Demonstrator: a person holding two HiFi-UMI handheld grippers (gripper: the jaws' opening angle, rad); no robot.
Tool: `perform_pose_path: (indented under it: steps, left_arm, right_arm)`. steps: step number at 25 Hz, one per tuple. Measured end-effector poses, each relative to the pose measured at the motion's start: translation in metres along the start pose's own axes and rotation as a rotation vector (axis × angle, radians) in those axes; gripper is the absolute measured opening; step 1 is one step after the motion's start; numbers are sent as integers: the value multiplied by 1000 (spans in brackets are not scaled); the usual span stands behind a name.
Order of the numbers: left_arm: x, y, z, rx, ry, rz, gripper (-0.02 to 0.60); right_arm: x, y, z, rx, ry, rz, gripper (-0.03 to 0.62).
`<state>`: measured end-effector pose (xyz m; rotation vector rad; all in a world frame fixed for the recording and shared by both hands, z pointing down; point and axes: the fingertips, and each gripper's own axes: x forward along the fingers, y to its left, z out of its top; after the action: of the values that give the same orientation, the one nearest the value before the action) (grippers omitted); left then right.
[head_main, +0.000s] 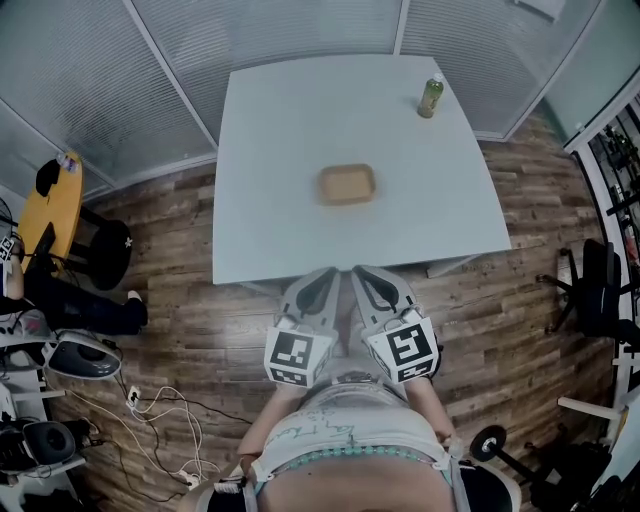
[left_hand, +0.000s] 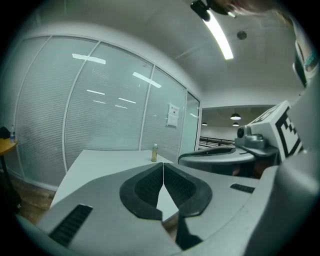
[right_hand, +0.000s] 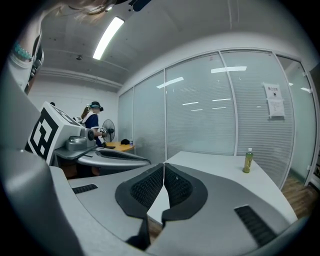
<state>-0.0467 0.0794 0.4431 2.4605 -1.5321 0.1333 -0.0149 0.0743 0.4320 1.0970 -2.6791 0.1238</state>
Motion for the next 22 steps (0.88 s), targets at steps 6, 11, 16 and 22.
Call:
perform_pose_path:
  steps: [6,11,16,22]
  left_arm:
    - [52,19,23,19,-5,4,5]
    - [89,25,38,39,1,9,5]
    - [115,25,47,43,0,30,5]
    - [140,32,56,46,-8,79,5]
  right_arm:
    - [40,-43,21,-21,-20,25,2]
    - [59,-77,30,-13,-27,42,2]
    - [70,-104,31,-2,-26,62,2]
    - [83,-130,36,-10,-28,104,2]
